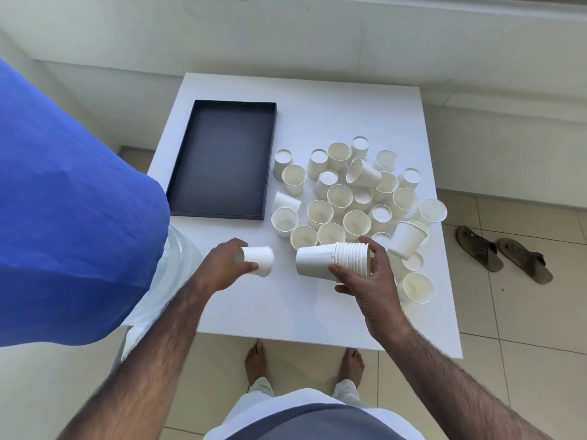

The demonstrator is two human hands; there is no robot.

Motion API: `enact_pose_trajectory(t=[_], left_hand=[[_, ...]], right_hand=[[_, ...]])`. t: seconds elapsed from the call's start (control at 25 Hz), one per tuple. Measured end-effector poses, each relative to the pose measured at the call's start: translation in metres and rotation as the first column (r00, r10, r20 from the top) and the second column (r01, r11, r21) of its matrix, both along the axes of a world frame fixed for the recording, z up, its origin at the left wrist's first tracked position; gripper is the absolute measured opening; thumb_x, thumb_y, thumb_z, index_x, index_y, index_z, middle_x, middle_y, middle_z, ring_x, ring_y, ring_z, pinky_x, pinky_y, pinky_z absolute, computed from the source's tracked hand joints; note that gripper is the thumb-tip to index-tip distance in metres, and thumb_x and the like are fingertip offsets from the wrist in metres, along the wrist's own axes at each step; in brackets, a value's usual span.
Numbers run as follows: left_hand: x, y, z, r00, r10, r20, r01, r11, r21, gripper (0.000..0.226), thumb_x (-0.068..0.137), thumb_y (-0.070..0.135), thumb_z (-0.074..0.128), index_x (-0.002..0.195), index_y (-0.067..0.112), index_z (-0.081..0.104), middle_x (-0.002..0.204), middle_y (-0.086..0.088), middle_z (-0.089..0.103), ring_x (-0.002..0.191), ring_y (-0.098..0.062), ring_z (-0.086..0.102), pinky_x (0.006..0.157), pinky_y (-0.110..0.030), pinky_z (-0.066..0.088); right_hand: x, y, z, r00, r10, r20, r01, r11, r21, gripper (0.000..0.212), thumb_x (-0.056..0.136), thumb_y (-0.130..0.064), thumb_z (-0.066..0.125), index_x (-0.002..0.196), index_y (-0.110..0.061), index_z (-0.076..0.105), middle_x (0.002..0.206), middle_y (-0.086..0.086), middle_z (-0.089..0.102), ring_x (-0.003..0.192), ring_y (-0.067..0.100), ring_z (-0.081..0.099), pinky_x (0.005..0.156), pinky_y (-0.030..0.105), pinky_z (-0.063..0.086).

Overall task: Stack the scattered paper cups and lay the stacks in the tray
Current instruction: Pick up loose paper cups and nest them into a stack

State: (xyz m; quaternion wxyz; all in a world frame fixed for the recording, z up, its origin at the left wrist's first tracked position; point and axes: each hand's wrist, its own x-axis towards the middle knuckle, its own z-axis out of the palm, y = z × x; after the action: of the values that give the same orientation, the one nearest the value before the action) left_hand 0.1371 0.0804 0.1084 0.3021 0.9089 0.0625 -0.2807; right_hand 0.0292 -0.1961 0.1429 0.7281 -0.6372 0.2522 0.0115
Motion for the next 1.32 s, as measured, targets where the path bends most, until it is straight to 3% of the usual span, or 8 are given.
enact_pose_trajectory(t=[0.2,0.44,0.56,0.72,0.92,1.08,1.16,1.32], left_hand=[[-0.041,-0.007,0.011,0.937,0.138,-0.32,-0.302,0.78,-0.548,0.036,0.094,0.019,0.075,0.128,0.019,0.064,0.124,-0.018,0.066,0.099,-0.03,0.074,0.096,-0.042,0.06],[-0.065,-0.024,0.016,0.872,0.044,-0.487,-0.433,0.533,-0.727,0.057,0.083,0.022,0.083,0.135,0.012,0.063,0.122,-0.015,0.07,0.105,-0.032,0.071,0.096,-0.039,0.059],[-0.072,-0.038,0.022,0.894,-0.058,-0.444,-0.325,0.597,-0.733,0.053,0.085,0.02,0.078,0.135,0.015,0.063,0.122,-0.013,0.071,0.105,-0.028,0.07,0.098,-0.04,0.058],[-0.077,-0.063,0.04,0.953,-0.238,-0.188,0.121,0.867,-0.484,0.056,0.074,0.03,0.09,0.124,0.031,0.064,0.11,0.004,0.074,0.094,-0.014,0.072,0.087,-0.038,0.062],[-0.089,-0.087,0.048,0.948,-0.318,0.017,0.302,0.881,-0.364,0.082,0.059,0.041,0.092,0.127,0.051,0.049,0.108,0.024,0.072,0.098,-0.001,0.071,0.084,-0.037,0.062],[-0.096,-0.088,0.04,0.97,-0.21,0.127,0.245,0.851,-0.464,0.087,0.058,0.031,0.099,0.13,0.046,0.053,0.117,0.019,0.07,0.108,-0.003,0.067,0.088,-0.032,0.059],[-0.099,-0.09,0.038,0.97,-0.151,0.192,0.223,0.866,-0.448,0.087,0.057,0.029,0.101,0.126,0.049,0.053,0.117,0.023,0.067,0.112,0.004,0.06,0.085,-0.013,0.05],[-0.104,-0.094,0.04,0.959,-0.083,0.273,0.201,0.874,-0.443,0.084,0.061,0.021,0.1,0.12,0.052,0.049,0.115,0.034,0.063,0.112,0.014,0.052,0.082,0.0,0.038]], right_hand=[[-0.007,-0.007,0.0,1.0,-0.016,-0.003,0.016,1.0,-0.017,0.075,0.074,-0.016,0.09,0.134,-0.037,0.051,0.13,0.004,0.056,0.102,0.023,0.067,0.074,0.046,0.065],[-0.019,-0.011,0.003,0.997,0.057,-0.047,-0.059,0.998,-0.024,0.069,0.079,-0.012,0.088,0.134,-0.035,0.052,0.126,0.003,0.06,0.098,0.02,0.069,0.073,0.043,0.064],[-0.023,-0.008,0.006,0.985,0.151,-0.081,-0.15,0.989,0.016,0.068,0.078,-0.016,0.089,0.133,-0.036,0.053,0.123,0.003,0.062,0.097,0.019,0.07,0.074,0.048,0.064],[-0.028,0.003,0.012,0.959,0.263,-0.11,-0.264,0.965,0.008,0.078,0.071,-0.026,0.091,0.138,-0.039,0.051,0.126,-0.003,0.061,0.101,0.02,0.071,0.077,0.047,0.064],[-0.03,0.014,0.014,0.904,0.396,-0.163,-0.417,0.899,-0.131,0.09,0.068,-0.047,0.087,0.146,-0.045,0.043,0.139,-0.011,0.057,0.121,0.012,0.063,0.094,0.04,0.06],[-0.015,-0.012,0.025,0.939,0.327,-0.104,-0.33,0.944,-0.014,0.033,0.102,-0.047,0.056,0.131,-0.035,0.064,0.127,-0.01,0.067,0.111,0.009,0.066,0.088,0.034,0.057],[0.004,-0.046,0.017,0.993,0.106,-0.061,-0.118,0.96,-0.255,0.019,0.102,-0.038,0.06,0.111,-0.026,0.072,0.112,-0.002,0.072,0.097,0.018,0.068,0.082,0.033,0.051],[0.046,-0.129,-0.014,0.945,-0.158,-0.285,-0.108,0.675,-0.73,0.049,0.09,-0.033,0.073,0.134,-0.016,0.059,0.132,0.018,0.056,0.117,0.036,0.058,0.095,0.039,0.046]])
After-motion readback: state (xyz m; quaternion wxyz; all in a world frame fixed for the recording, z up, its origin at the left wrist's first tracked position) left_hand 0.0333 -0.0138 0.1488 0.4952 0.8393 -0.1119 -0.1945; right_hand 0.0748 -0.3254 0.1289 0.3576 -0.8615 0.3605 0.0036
